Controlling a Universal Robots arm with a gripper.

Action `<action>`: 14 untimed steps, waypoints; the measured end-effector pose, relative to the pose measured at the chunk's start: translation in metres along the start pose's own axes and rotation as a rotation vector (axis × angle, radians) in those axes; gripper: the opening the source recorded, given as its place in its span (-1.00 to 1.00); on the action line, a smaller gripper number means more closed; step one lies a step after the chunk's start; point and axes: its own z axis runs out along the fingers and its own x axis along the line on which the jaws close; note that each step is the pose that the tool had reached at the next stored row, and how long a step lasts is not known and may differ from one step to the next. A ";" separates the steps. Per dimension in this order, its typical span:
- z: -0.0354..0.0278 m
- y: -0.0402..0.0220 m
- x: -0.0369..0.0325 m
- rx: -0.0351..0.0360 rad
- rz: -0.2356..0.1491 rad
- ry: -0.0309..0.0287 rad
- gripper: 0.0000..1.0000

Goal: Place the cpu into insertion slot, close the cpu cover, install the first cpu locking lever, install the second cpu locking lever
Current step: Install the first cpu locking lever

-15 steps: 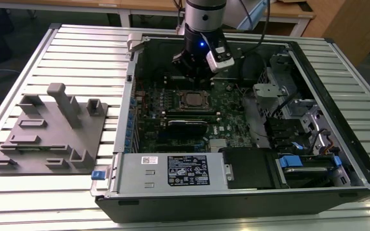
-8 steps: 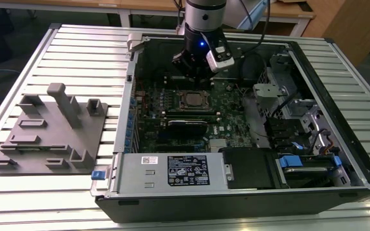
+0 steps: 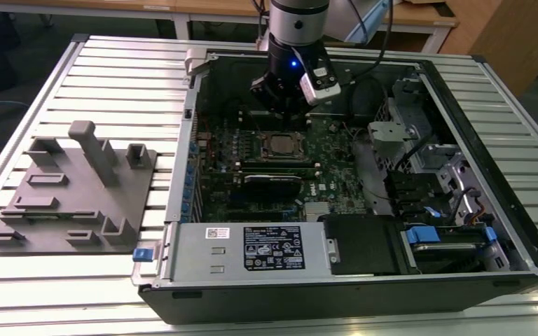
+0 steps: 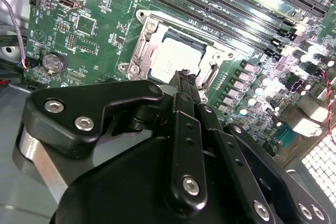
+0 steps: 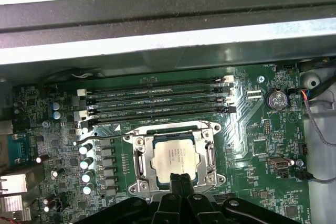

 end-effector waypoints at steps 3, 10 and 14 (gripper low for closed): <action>0.0001 -0.0001 -0.0001 -0.0092 0.000 0.0009 -0.79; 0.0001 -0.0004 0.0000 -0.0474 0.002 0.0054 -0.79; 0.0001 -0.0005 -0.0001 -0.0477 0.002 0.0055 -0.79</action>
